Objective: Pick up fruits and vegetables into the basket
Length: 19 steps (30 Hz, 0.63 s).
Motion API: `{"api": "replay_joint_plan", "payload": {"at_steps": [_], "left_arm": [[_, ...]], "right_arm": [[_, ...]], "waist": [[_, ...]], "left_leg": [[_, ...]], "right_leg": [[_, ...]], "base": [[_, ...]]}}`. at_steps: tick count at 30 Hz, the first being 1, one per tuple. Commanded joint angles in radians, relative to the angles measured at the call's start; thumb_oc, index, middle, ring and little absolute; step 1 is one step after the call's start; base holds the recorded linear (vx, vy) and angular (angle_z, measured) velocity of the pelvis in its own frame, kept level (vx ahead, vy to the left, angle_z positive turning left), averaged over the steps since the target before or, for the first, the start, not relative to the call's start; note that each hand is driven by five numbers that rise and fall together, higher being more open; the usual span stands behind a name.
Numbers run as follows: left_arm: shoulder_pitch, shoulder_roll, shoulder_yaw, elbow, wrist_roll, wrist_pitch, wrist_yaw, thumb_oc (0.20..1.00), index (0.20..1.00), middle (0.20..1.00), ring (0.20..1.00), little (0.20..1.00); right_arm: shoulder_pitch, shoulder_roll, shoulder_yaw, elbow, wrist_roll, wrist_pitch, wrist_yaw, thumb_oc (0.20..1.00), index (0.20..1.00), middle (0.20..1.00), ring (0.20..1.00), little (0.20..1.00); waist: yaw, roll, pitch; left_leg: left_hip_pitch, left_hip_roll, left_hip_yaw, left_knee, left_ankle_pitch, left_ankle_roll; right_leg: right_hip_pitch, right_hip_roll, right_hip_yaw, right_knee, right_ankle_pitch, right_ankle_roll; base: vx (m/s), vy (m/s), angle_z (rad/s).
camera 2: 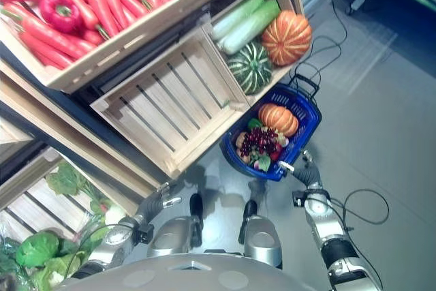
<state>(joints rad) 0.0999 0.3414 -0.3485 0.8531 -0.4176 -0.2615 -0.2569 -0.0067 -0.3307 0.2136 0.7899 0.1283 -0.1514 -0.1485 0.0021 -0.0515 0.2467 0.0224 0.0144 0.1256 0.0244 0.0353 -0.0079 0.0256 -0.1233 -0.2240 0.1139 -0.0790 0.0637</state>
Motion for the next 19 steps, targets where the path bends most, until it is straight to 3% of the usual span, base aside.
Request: {"api": "replay_joint_plan", "payload": {"at_steps": [1,3,7,12,15,19], "left_arm": [[-0.036,-0.037,0.016,0.062,0.07,-0.041,-0.035,1.0,1.0,1.0,1.0,1.0],[-0.078,-0.057,0.028,0.157,0.081,-0.031,-0.051,1.0,1.0,1.0,1.0,1.0],[-0.111,-0.079,0.044,0.222,0.058,0.004,-0.063,1.0,1.0,1.0,1.0,1.0],[-0.131,-0.114,0.085,0.298,0.002,0.116,-0.141,1.0,1.0,1.0,1.0,1.0],[-0.148,-0.127,0.092,0.342,0.024,0.191,-0.156,1.0,1.0,1.0,1.0,1.0],[-0.152,-0.137,0.111,0.375,0.046,0.253,-0.166,1.0,1.0,1.0,1.0,1.0]], "right_arm": [[-0.02,-0.002,0.032,0.059,0.026,0.031,0.119,1.0,1.0,1.0,1.0,1.0],[-0.031,0.034,0.033,0.191,0.055,0.044,0.179,1.0,1.0,1.0,1.0,1.0],[-0.039,0.072,0.025,0.286,0.092,0.079,0.209,1.0,1.0,1.0,1.0,1.0],[-0.043,0.11,0.011,0.382,0.084,0.156,0.235,1.0,1.0,1.0,1.0,1.0],[-0.051,0.118,0.013,0.431,0.1,0.268,0.319,1.0,1.0,1.0,1.0,1.0],[-0.049,0.118,0.005,0.466,0.172,0.298,0.36,1.0,1.0,1.0,1.0,1.0]], "waist": [[0.018,0.015,-0.019],[0.024,0.012,-0.041],[0.025,0.012,-0.055],[0.025,0.019,-0.07],[0.026,0.025,-0.079],[0.026,0.032,-0.09]], "left_leg": [[0.04,-0.046,-0.032,0.044,-0.136,0.021],[0.062,-0.049,-0.04,0.017,-0.129,0.021],[0.08,-0.052,-0.042,0.004,-0.126,0.023],[0.103,-0.058,-0.05,-0.004,-0.124,0.028],[0.12,-0.06,-0.057,-0.011,-0.123,0.029],[0.141,-0.059,-0.061,-0.03,-0.116,0.027]], "right_leg": [[0.006,0.031,0.012,-0.026,0.048,0.022],[0.028,0.036,0.012,-0.048,0.052,0.021],[0.046,0.041,0.011,-0.056,0.05,0.018],[0.076,0.046,0.006,-0.064,0.042,0.009],[0.098,0.049,-0.001,-0.072,0.036,0.003],[0.123,0.053,-0.01,-0.083,0.032,0.0]], "base": [[0.01,-0.013,0.07],[0.01,-0.028,0.05],[-0.01,-0.011,0.02],[-0.03,-0.012,0.03],[-0.01,-0.011,0.03],[0.01,-0.008,0.06]]}}
